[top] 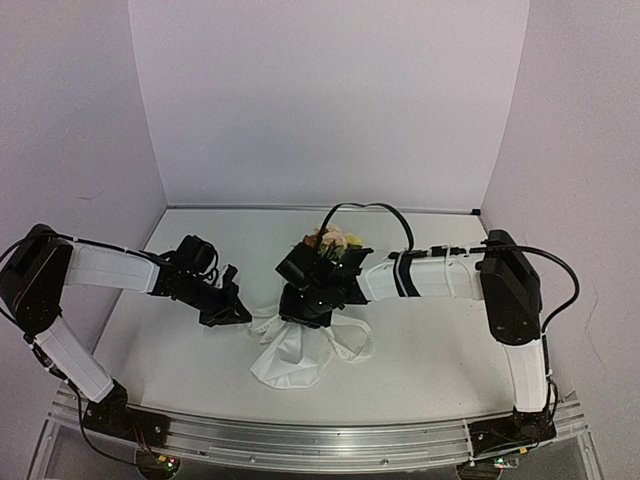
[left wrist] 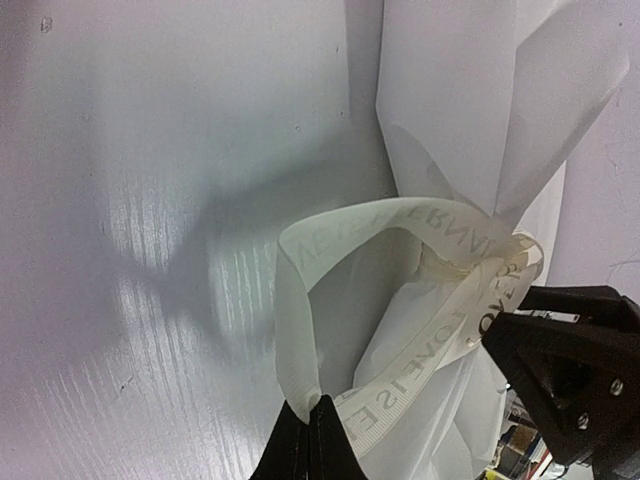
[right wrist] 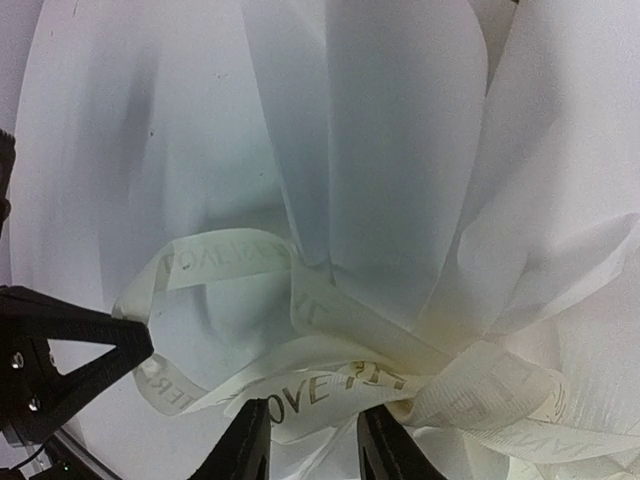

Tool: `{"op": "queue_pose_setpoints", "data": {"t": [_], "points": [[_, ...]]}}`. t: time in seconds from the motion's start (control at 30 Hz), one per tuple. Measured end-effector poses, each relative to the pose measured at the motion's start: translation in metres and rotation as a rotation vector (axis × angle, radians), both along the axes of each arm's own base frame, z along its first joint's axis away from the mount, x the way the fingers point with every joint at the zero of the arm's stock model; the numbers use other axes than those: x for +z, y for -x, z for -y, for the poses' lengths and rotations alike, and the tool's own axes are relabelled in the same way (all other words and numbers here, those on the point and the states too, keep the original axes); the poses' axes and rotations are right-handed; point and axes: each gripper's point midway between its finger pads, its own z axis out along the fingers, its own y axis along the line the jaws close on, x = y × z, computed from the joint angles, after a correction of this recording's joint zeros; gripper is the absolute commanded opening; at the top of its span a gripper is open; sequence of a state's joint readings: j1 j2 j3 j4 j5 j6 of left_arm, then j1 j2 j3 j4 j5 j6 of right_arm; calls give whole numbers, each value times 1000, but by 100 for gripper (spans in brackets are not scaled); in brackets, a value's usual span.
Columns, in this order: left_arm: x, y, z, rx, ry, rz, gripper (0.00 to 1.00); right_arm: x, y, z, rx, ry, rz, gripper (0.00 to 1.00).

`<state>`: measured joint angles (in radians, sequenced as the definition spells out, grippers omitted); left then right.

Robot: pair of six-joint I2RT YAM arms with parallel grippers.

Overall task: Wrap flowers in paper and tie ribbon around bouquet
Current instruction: Tie the ribbon around the folded bouquet.

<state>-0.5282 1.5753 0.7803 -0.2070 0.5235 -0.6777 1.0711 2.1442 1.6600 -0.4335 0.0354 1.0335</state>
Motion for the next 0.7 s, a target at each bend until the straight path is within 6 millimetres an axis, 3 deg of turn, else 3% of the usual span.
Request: {"op": "queue_pose_setpoints", "data": {"t": [0.27, 0.7], "points": [[-2, 5, -1, -23, -11, -11, 0, -1, -8, 0, -13, -15, 0, 3], [-5, 8, 17, -78, 65, -54, 0, 0, -5, -2, 12, -28, 1, 0]]}}
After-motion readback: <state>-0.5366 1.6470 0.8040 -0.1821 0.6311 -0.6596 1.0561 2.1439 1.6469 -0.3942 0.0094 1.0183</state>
